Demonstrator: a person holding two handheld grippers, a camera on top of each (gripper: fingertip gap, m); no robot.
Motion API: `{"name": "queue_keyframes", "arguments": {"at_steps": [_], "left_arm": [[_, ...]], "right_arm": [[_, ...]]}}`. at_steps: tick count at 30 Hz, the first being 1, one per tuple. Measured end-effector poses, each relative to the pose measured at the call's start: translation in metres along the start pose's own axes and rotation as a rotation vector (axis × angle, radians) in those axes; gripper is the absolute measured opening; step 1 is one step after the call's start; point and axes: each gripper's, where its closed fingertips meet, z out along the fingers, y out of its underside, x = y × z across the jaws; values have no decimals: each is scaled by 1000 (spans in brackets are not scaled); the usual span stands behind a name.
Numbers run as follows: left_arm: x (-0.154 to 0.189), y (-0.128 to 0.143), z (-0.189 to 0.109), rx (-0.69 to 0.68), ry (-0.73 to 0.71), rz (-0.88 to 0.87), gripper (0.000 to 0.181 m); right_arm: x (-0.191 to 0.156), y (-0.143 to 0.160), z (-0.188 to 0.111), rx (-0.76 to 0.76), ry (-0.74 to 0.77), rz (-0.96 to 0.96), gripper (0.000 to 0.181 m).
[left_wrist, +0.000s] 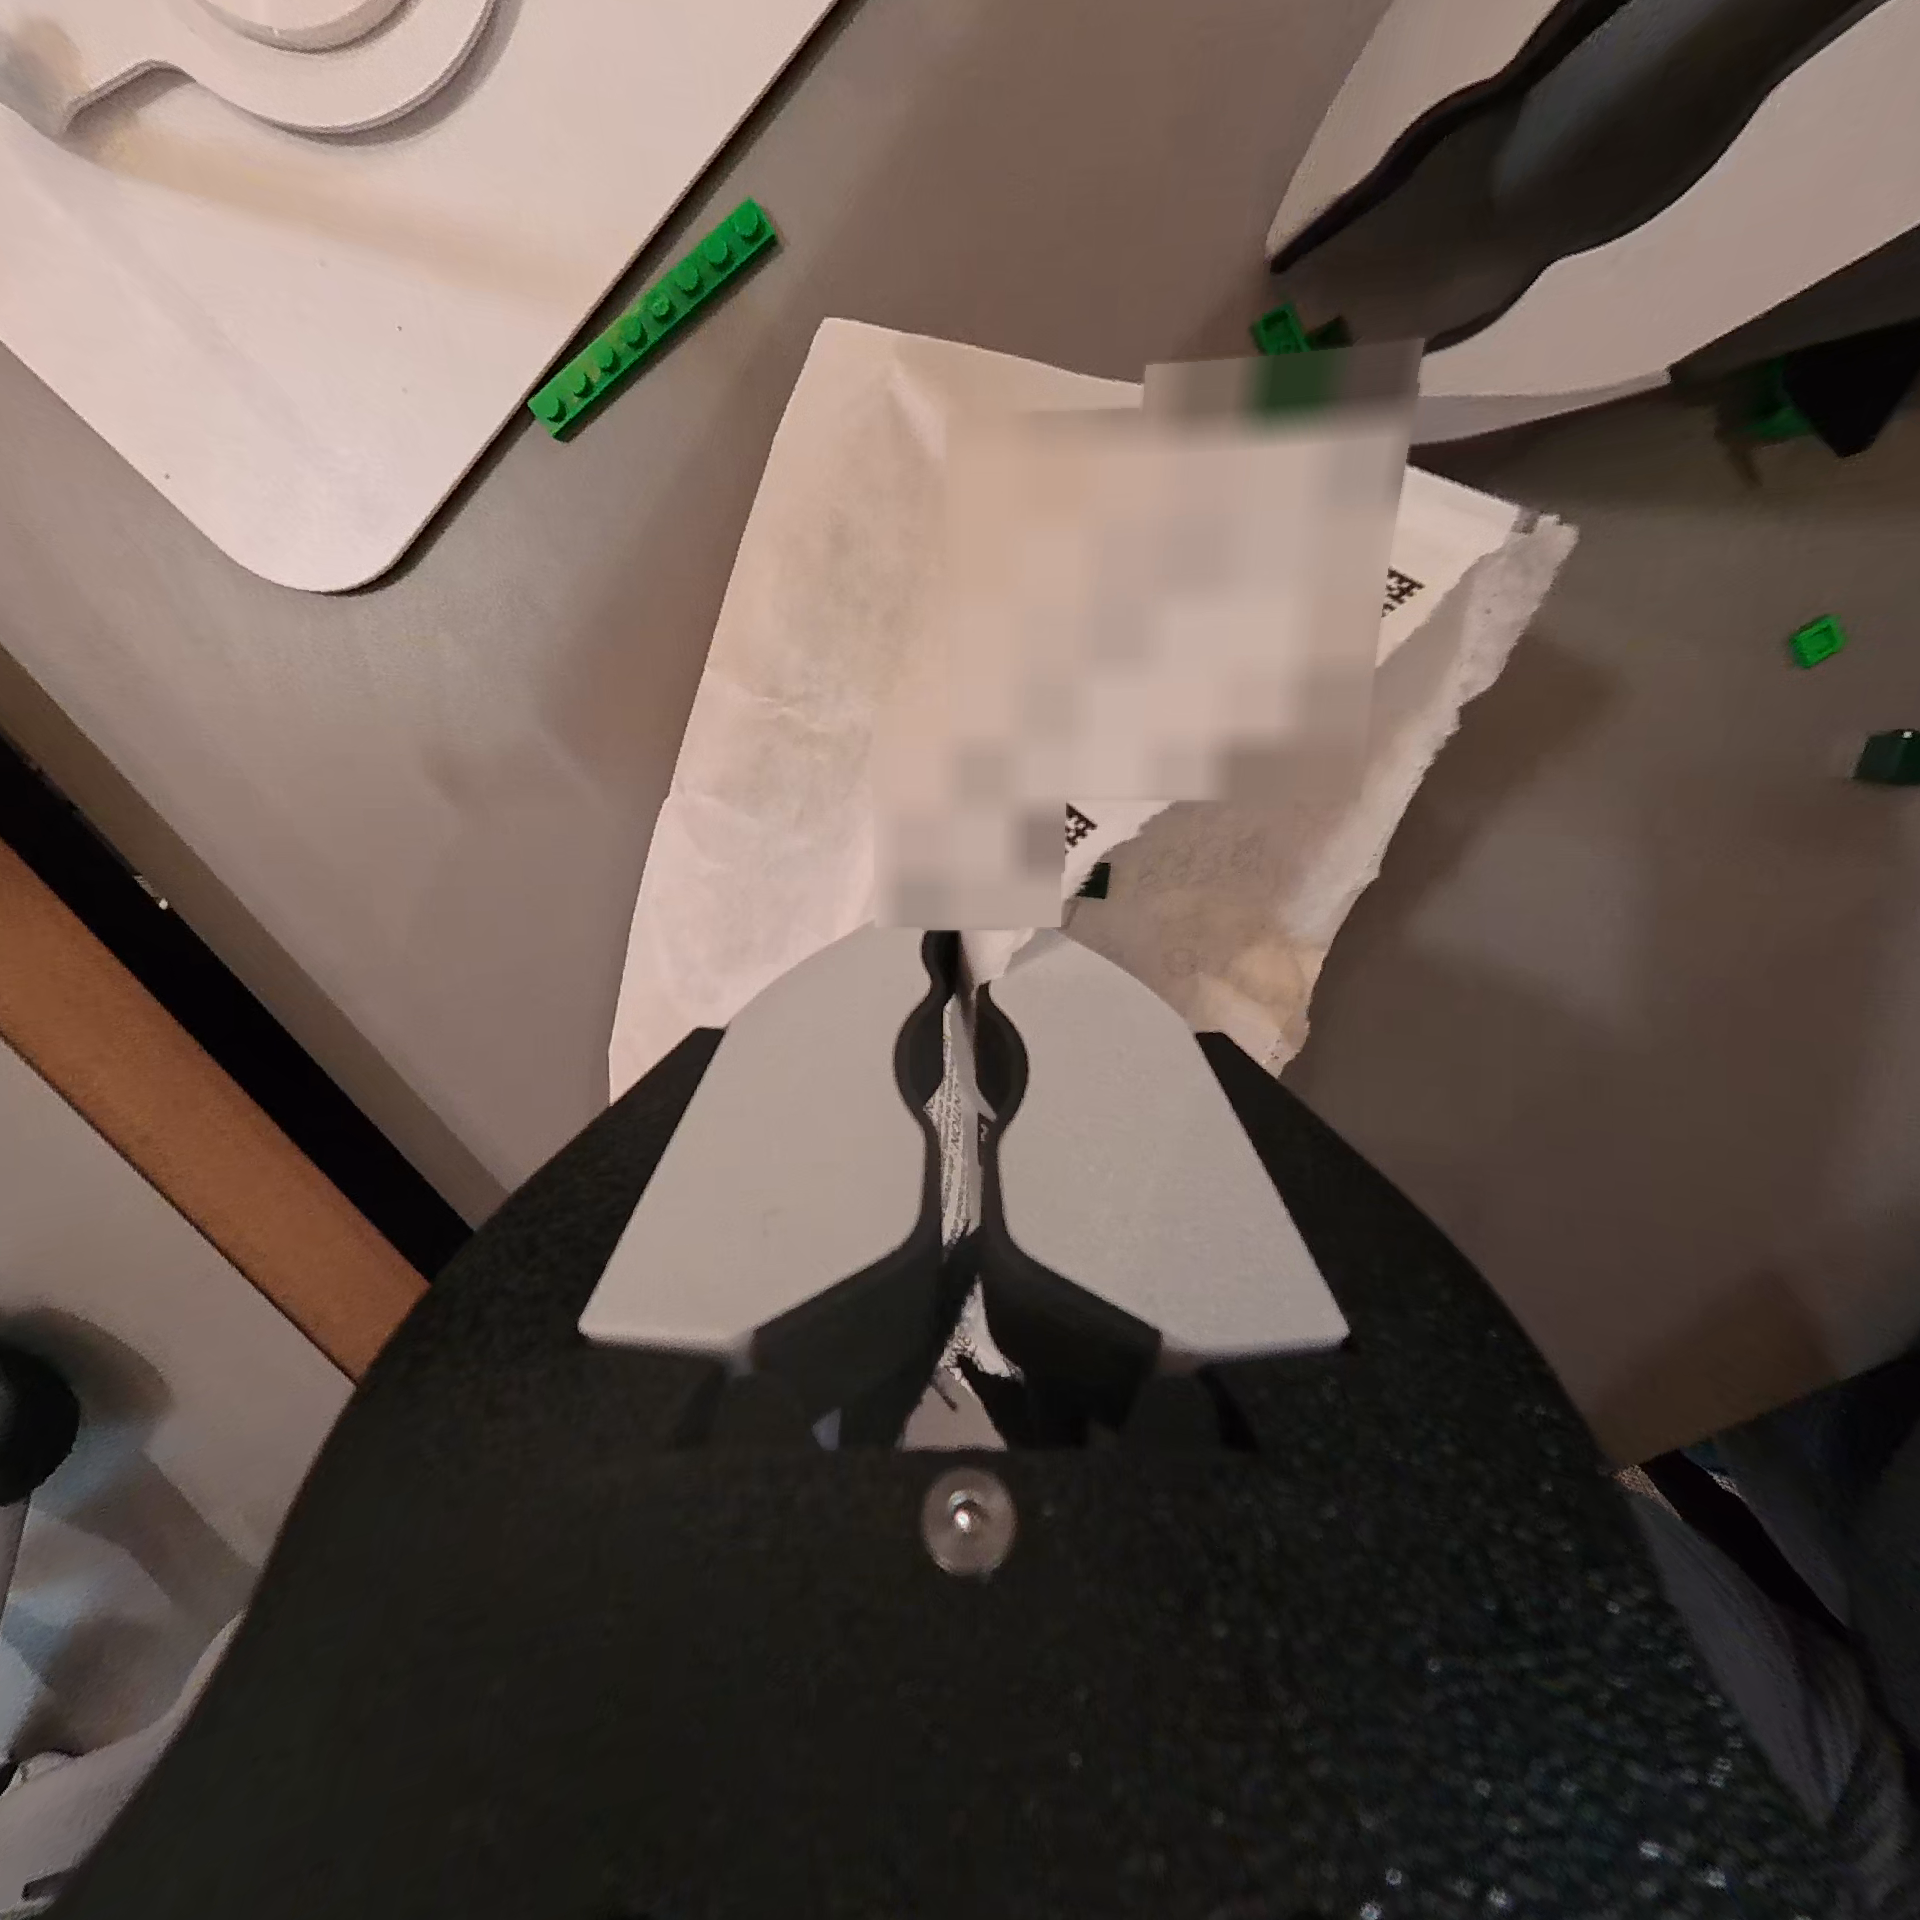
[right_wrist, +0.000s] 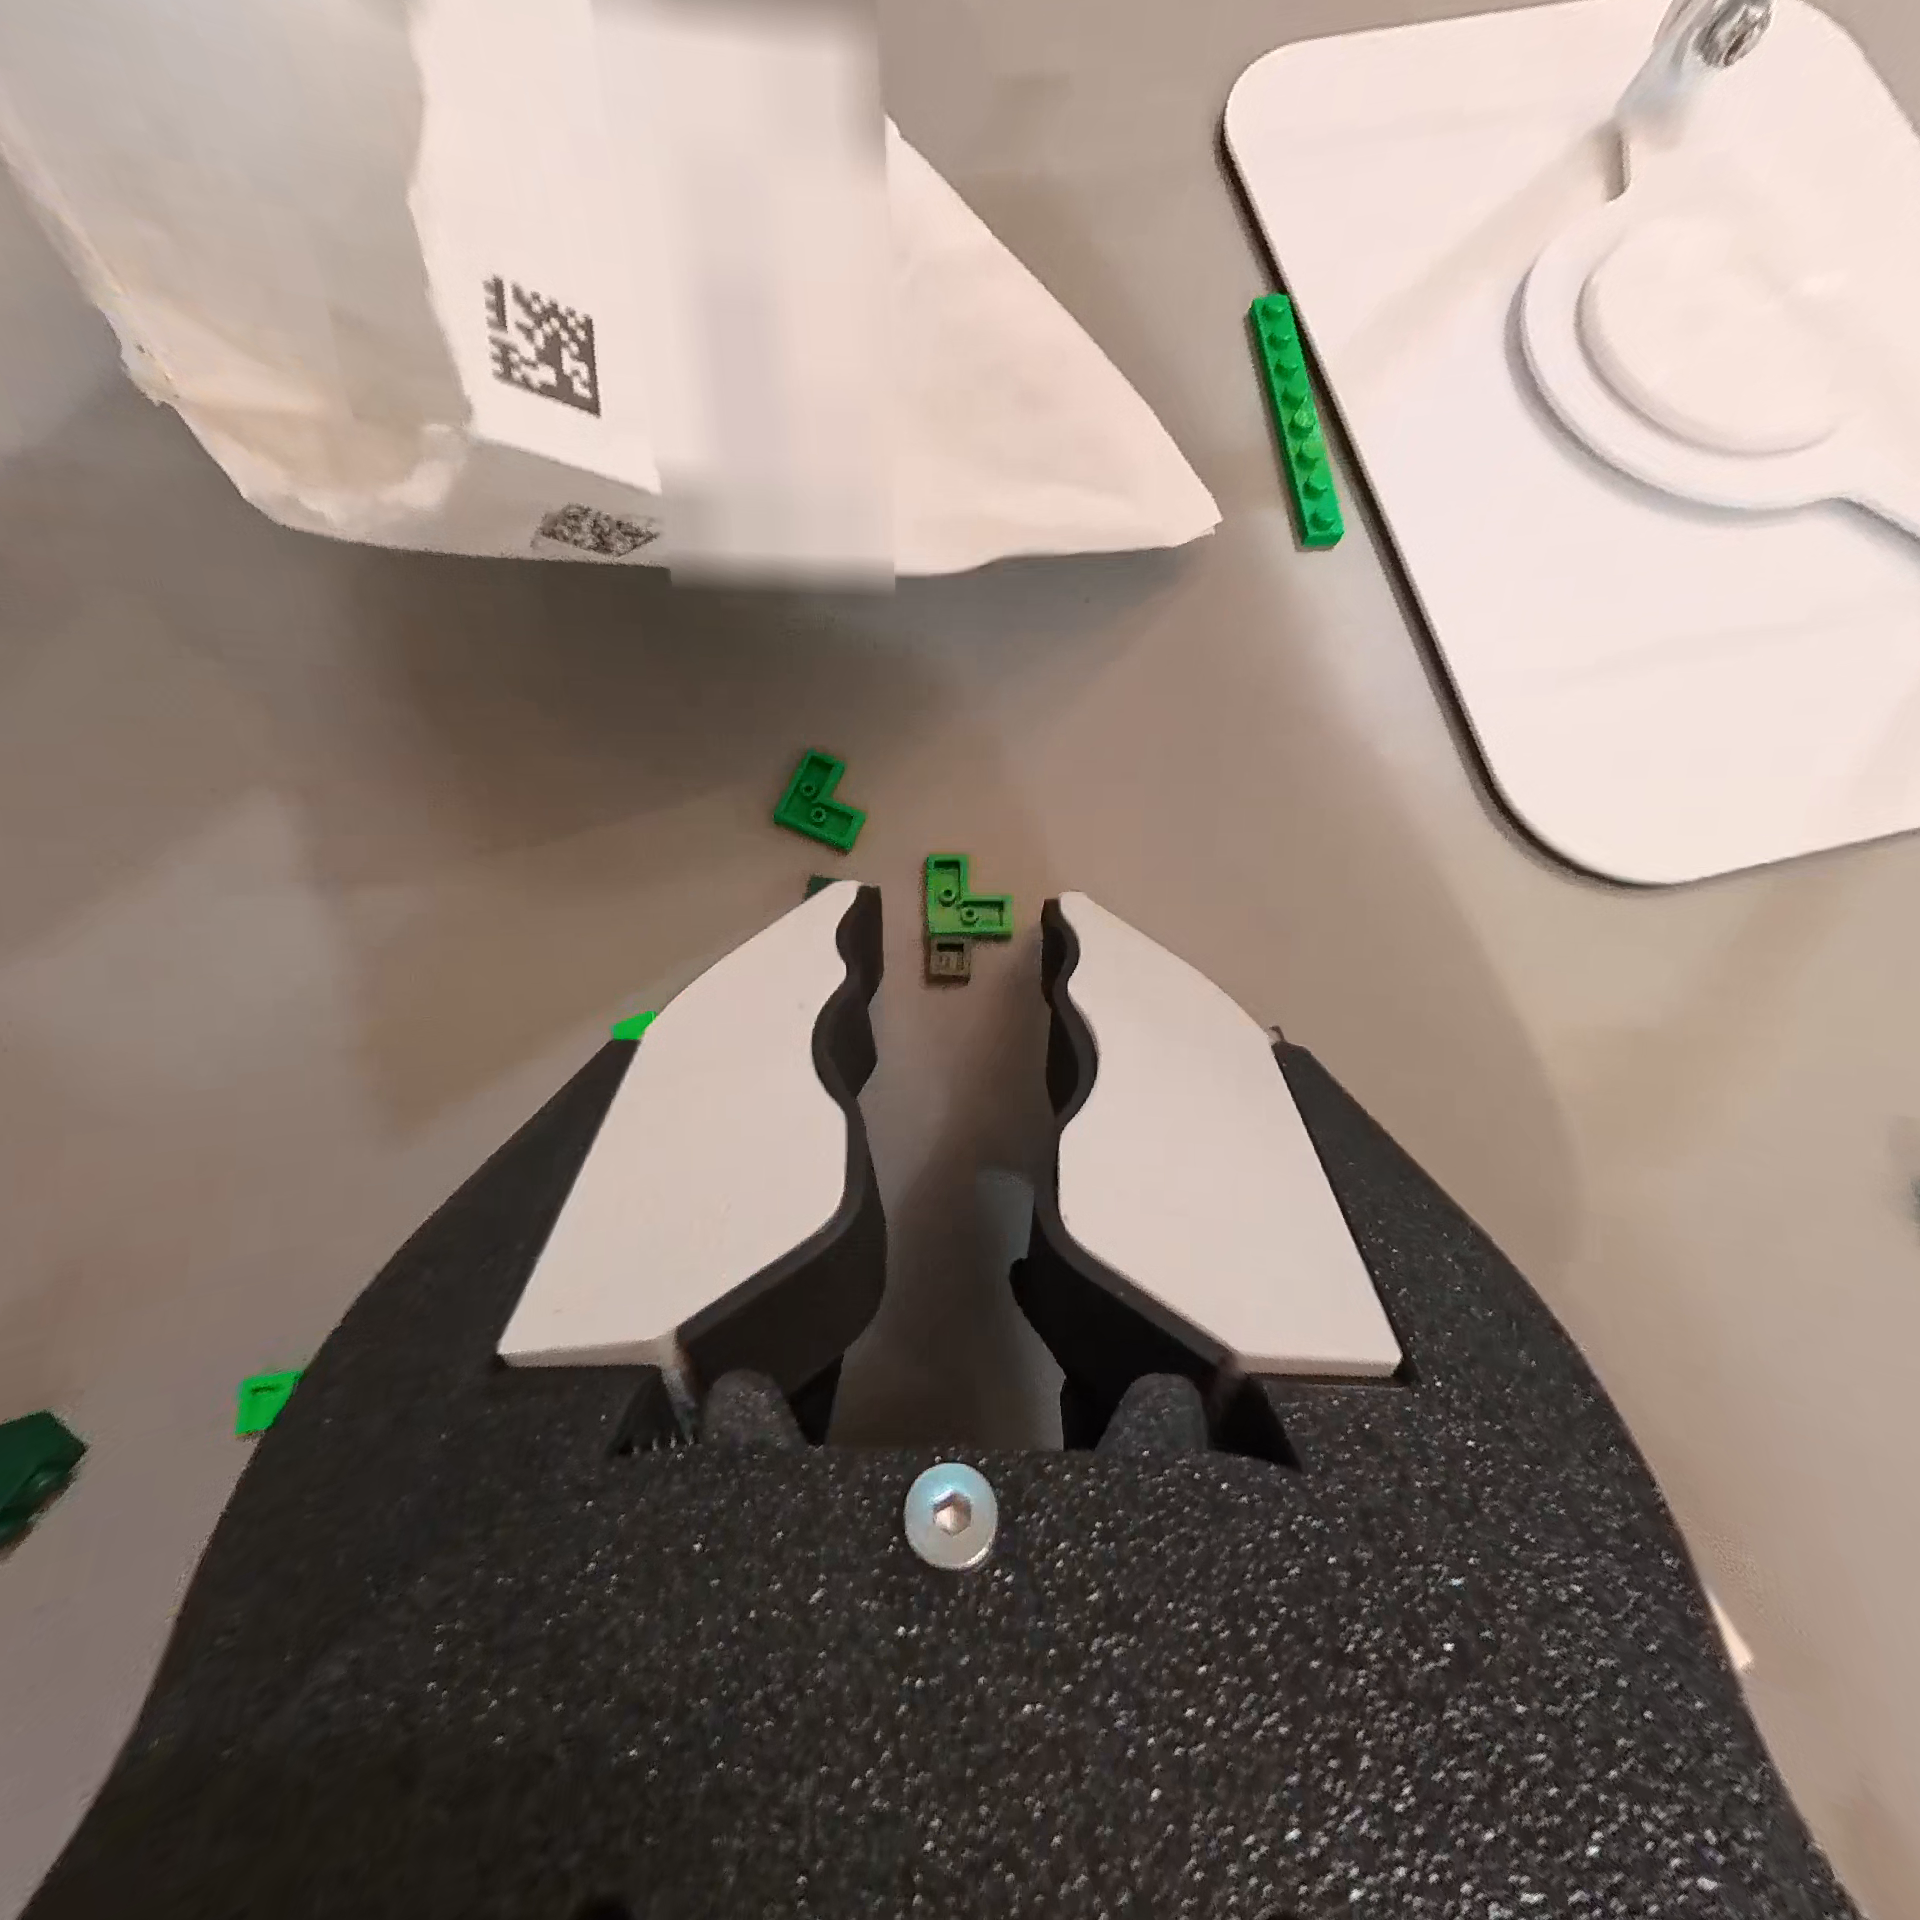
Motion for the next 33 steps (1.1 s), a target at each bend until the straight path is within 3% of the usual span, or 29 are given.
{"name": "queue_keyframes", "arguments": {"at_steps": [11, 18, 22, 26, 33], "left_arm": [[1, 0, 1, -4, 6, 3, 0], [0, 0, 1, -3, 1, -3, 0], [4, -4, 4, -16, -4, 18, 0], [9, -8, 4, -10, 5, 51, 0], [8, -6, 0, 6, 11, 39, 0]], "right_arm": [[-3, 1, 3, -75, -18, -60, 15], [-18, -34, -42, 43, 51, -95, 15], [-55, -61, -61, 121, -3, -142, 15], [-82, -80, -47, 140, 5, -250, 15], [-73, -73, -12, 61, 173, -388, 20]]}}
